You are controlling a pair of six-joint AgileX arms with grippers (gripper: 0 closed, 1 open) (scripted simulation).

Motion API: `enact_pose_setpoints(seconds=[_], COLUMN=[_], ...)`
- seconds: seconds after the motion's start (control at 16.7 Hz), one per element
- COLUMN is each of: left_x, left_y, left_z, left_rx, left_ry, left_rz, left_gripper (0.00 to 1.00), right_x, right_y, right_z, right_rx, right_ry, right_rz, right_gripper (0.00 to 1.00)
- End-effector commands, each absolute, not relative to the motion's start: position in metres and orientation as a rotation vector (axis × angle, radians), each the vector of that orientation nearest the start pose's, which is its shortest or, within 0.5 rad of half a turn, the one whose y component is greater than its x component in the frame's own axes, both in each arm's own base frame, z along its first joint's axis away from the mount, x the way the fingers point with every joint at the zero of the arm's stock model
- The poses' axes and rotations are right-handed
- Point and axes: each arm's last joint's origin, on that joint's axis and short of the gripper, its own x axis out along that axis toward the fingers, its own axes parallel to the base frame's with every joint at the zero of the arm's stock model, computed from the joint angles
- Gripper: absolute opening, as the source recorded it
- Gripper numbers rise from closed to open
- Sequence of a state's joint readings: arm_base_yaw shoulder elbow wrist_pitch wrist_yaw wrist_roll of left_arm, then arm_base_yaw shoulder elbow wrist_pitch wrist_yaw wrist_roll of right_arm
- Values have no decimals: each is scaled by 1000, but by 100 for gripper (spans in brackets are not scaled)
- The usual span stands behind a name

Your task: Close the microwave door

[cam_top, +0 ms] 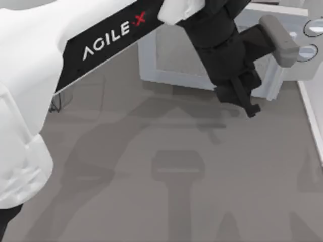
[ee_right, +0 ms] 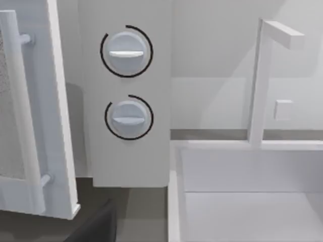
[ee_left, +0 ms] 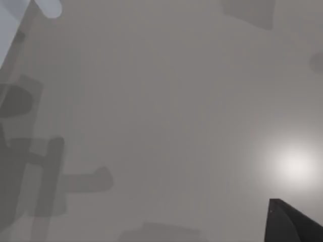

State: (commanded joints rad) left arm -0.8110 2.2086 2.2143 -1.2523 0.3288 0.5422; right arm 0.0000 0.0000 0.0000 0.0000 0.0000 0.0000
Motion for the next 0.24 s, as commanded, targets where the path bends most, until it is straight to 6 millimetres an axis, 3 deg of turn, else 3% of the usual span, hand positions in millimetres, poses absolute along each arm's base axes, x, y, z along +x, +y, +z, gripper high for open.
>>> enact_pose_setpoints(seconds=[0.24], left_x=[319], left_y=[-330], left_z=[306], left_rx=[716], left_ry=[873], left_rz=[-1266], left_gripper=[0], right_x=[106], right_y=[-1], right_z=[160], right_rx=[0], right_ry=[0], right_rz=[0], right_gripper=[100])
